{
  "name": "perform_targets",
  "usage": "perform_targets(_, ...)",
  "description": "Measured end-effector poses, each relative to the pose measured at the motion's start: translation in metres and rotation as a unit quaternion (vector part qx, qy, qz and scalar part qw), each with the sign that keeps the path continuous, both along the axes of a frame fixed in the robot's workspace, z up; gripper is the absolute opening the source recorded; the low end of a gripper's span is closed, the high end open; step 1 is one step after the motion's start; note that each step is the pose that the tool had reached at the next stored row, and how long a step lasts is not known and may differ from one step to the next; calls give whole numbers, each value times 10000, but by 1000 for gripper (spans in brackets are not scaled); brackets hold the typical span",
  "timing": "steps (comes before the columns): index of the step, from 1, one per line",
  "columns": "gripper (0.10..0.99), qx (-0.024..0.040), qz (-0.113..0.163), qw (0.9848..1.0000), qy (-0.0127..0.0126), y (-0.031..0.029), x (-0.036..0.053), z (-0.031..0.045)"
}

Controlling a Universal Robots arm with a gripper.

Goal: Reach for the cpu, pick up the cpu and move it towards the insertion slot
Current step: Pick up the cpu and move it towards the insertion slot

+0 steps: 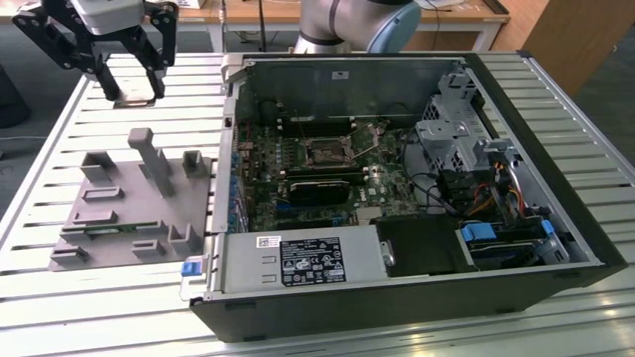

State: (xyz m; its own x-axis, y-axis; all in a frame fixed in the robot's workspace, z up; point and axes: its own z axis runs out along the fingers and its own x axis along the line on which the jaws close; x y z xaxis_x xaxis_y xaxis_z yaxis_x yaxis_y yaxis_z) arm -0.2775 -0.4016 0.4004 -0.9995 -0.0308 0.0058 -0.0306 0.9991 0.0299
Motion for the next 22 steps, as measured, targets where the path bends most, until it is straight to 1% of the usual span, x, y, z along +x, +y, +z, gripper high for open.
perform_targets(10, 541, 0, -3, 10000, 0, 14, 236, -3)
perform_targets(22, 541, 0, -6, 10000, 0, 91, 545, -11)
